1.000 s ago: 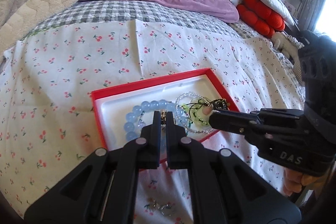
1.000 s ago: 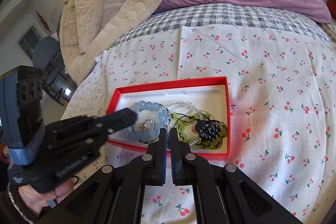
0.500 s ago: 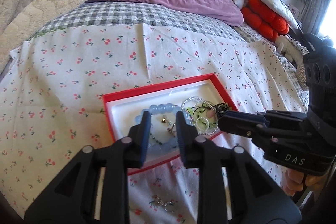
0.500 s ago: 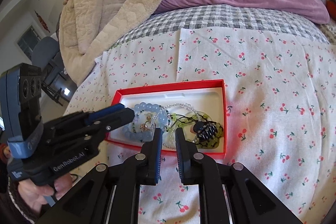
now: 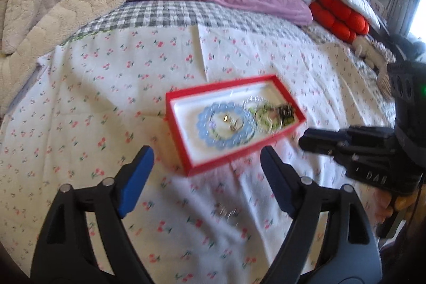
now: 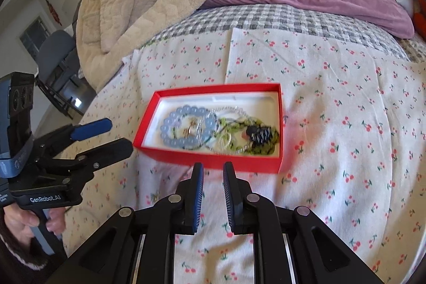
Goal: Organize jewelry
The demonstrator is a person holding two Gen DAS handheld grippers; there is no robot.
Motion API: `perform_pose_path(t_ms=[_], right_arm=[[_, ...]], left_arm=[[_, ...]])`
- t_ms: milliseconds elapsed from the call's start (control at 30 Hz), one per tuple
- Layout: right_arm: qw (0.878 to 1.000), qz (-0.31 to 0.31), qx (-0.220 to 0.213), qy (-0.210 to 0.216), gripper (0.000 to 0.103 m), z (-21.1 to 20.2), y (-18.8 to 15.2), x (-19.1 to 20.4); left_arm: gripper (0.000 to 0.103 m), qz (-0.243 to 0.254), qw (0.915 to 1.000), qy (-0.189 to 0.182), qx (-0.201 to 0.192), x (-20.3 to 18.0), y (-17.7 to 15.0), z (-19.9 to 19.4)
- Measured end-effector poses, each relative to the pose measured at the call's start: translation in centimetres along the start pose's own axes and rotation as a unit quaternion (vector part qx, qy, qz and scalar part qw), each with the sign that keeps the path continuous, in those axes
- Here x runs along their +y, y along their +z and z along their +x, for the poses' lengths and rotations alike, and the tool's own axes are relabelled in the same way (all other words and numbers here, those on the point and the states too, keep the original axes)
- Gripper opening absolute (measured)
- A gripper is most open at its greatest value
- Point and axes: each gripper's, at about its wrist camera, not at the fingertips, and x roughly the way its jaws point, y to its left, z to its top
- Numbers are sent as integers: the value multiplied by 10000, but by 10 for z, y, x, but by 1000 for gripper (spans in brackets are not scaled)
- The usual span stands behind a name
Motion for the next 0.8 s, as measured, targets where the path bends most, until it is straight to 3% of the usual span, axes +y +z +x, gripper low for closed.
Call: perform_pose_path(t_ms=[67,133,200,267,533,800], right_arm=[[10000,-22,29,-13,20,-2,-4,3],[10000,-75,63,0,30,-4,-8,7],[9999,-141,68,10,78,-8,-13,12],[9997,-237,-76,15,81,-14,-19,17],[9978,-641,14,-153,81,-8,-38,30],[9888,-1443,367,-128,80,24,-61,59]], left_arm=[[83,48,9999,31,153,2,-7,0],[83,115,9995,104,283,5,-14,0],[84,206,9989,179,373,7,-20,-1],[84,277,9984,240,441,9,-25,-2],[84,174,9952,476,831,26,-43,2],[84,61,9907,645,1198,33,-49,14]])
